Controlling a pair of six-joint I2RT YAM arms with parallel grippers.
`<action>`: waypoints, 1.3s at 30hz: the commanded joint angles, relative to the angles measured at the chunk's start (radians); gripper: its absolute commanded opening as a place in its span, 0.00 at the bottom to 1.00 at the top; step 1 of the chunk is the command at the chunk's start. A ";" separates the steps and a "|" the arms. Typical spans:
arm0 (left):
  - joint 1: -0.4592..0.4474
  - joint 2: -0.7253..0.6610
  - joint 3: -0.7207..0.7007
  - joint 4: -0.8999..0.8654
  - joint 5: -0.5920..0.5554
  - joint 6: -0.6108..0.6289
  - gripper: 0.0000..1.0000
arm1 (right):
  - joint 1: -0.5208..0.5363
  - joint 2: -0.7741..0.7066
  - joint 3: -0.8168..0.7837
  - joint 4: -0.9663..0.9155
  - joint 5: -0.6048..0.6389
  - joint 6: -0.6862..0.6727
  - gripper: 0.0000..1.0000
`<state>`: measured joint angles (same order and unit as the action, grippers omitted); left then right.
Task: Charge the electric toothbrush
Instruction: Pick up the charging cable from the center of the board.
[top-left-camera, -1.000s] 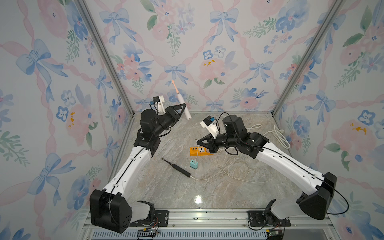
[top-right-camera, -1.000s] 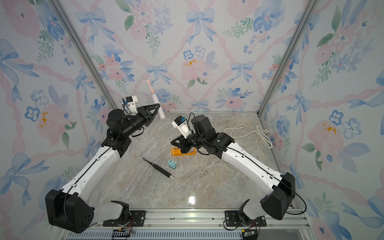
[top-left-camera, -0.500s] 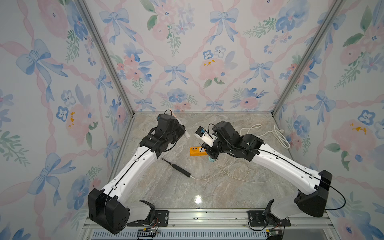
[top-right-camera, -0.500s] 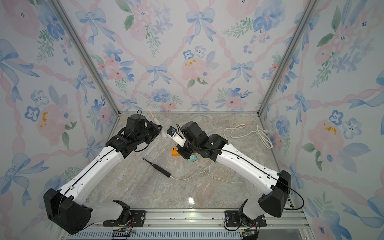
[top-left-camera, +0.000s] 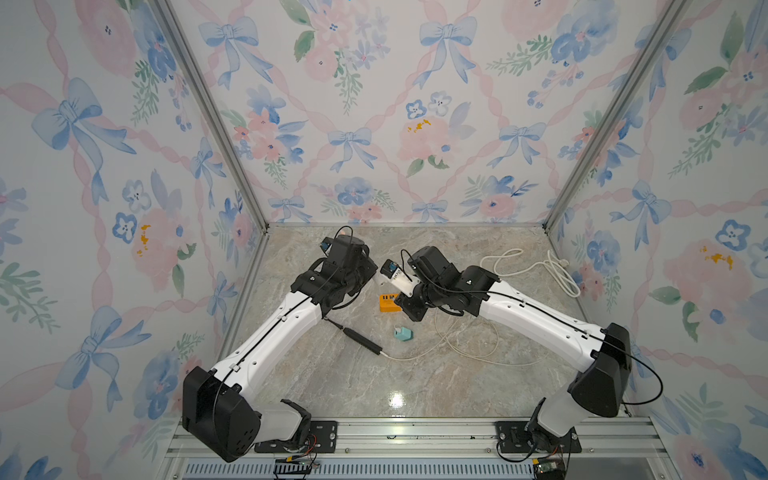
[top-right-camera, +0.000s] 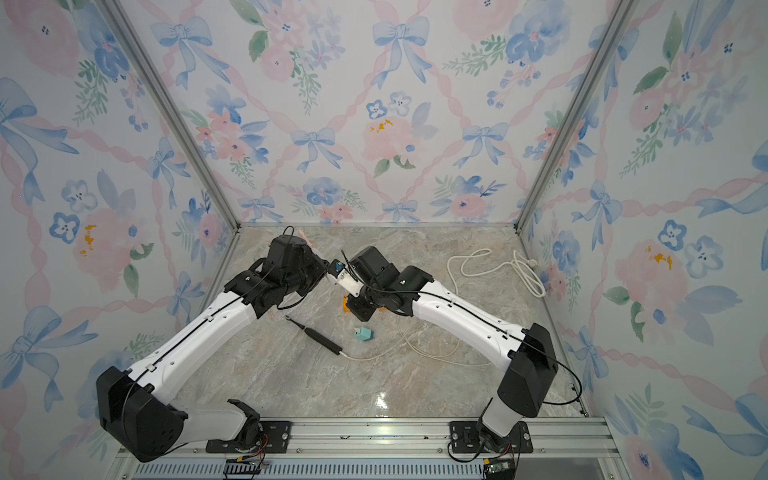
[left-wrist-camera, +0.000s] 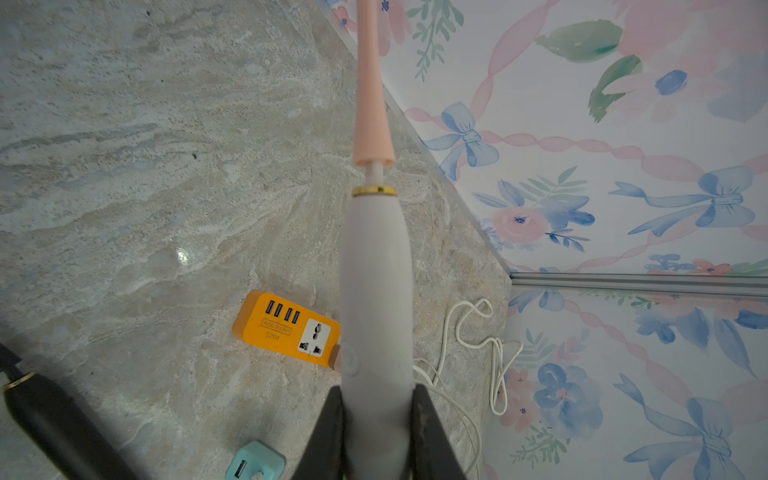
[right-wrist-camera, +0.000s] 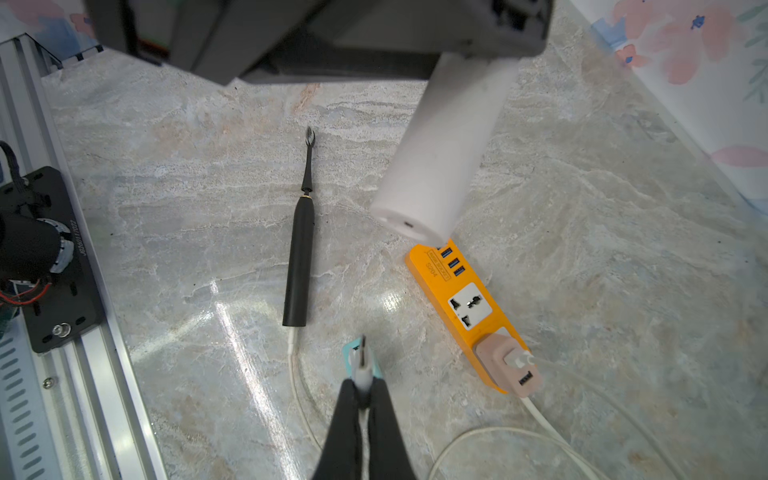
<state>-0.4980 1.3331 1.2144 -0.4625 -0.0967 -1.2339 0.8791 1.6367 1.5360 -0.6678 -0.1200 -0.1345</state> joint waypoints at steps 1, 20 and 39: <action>-0.007 0.033 -0.003 0.002 0.013 0.044 0.00 | -0.055 -0.042 -0.050 0.130 -0.161 0.129 0.00; 0.186 -0.067 -0.391 1.467 0.817 -0.165 0.00 | -0.290 -0.151 -0.527 1.564 -0.814 1.467 0.00; 0.210 0.143 -0.275 1.932 0.815 -0.509 0.00 | -0.266 -0.030 -0.512 1.957 -0.838 1.758 0.00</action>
<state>-0.2977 1.4528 0.9016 1.3357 0.7223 -1.6749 0.5976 1.5902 1.0122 1.1870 -0.9432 1.5761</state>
